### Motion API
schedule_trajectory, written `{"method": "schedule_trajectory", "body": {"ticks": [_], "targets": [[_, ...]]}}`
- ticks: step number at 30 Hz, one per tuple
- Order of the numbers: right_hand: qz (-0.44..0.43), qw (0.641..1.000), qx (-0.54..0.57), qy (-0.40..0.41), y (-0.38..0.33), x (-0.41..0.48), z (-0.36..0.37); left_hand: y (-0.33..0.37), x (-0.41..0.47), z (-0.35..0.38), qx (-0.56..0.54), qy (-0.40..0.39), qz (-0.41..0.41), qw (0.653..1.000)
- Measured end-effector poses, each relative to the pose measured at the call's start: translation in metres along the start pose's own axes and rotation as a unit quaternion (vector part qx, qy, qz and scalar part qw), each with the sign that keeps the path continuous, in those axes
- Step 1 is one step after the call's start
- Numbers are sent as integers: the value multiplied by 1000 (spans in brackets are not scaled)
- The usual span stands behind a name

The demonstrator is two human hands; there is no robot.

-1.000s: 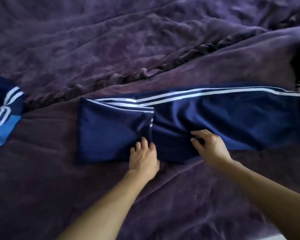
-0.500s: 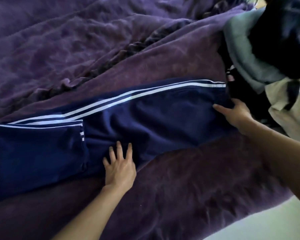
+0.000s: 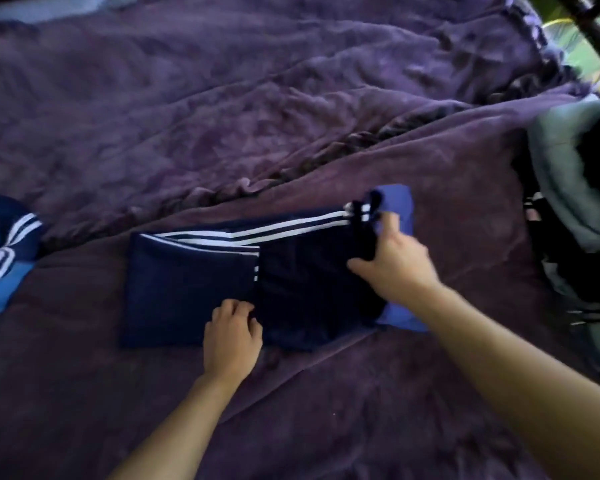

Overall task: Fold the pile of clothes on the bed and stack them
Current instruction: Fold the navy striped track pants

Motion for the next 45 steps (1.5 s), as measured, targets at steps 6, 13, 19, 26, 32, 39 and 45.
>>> {"method": "schedule_trajectory", "body": {"ticks": [6,13,19,26,32,39,45], "targets": [[-2,975,-25,-219,-84,3,170,-70,-7,25,-8,-99,-28,995],[4,994,102,25,-11,17,98,-21,-5,21,27,-23,100,994],[191,965,182,-13,101,27,87,13,13,79,88,-183,124,971],[82,962,256,44,33,-13,50,2,30,38,-72,-137,134,979],[-93,986,136,10,-144,-52,62,-114,14,-54,-249,63,-17,966],[-160,963,23,-216,-286,-43,234,-248,-14,-87,-193,113,-119,967],[-237,960,110,-105,-272,-49,231,-255,2,-92,-215,151,-102,959]]}}
Point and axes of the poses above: each hand's wrist, its own x-axis towards the middle knuckle, its own z-axis out of the palm, y = z × x, the point moved 8 cm from there along x, towards the middle knuckle, and after that the axes turned 1 degree about -x, right-handed, at the moved point
